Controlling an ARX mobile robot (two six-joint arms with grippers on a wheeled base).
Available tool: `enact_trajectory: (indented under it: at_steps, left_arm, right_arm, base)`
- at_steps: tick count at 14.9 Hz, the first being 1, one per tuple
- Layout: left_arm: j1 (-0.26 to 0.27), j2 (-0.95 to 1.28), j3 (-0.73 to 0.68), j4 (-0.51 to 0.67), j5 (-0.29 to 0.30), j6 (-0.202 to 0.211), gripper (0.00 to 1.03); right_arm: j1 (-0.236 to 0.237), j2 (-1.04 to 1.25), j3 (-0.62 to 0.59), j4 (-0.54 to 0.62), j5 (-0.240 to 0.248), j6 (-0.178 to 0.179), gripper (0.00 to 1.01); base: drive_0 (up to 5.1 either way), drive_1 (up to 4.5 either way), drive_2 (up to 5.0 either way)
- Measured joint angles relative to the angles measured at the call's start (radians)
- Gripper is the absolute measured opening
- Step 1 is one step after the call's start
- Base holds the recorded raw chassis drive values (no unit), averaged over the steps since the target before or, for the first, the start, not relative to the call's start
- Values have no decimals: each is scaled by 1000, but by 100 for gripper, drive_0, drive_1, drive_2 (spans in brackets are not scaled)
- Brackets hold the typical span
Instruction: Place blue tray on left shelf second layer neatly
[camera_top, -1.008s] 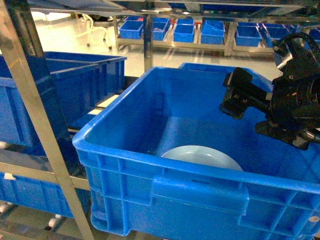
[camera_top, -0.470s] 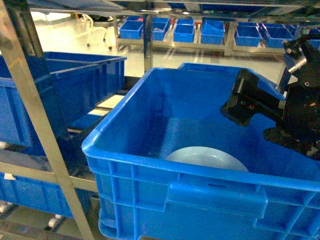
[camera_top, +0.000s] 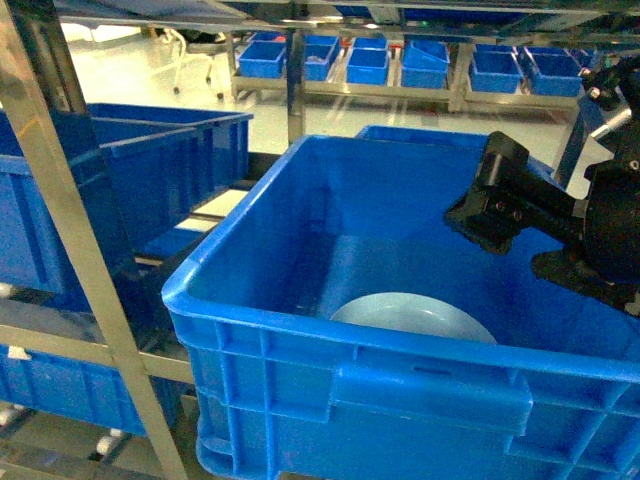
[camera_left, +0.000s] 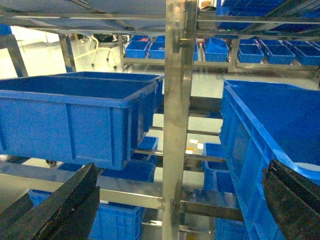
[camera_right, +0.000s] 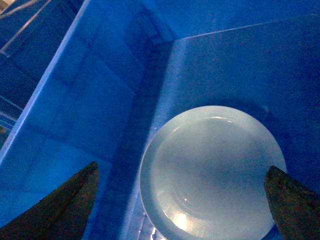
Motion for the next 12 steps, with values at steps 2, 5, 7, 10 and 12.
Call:
enact_trajectory:
  at_steps: [2, 5, 7, 10, 12]
  left_arm:
    - [0, 0, 0, 0, 0, 0, 98]
    - [0, 0, 0, 0, 0, 0, 98]
    - [0, 0, 0, 0, 0, 0, 98]
    - [0, 0, 0, 0, 0, 0, 98]
    - [0, 0, 0, 0, 0, 0, 98]
  right_arm:
    - [9, -7, -3, 6, -7, 0, 98]
    - [180, -6, 72, 92, 63, -126, 98]
    - [218, -62, -3, 114, 220, -450, 98]
    - [181, -168, -92, 120, 212, -468, 98]
    - [147, -262, -163, 82, 190, -472, 98]
  base:
    - [0, 0, 0]
    - [0, 0, 0]
    - [0, 0, 0]
    - [0, 0, 0]
    - [0, 0, 0]
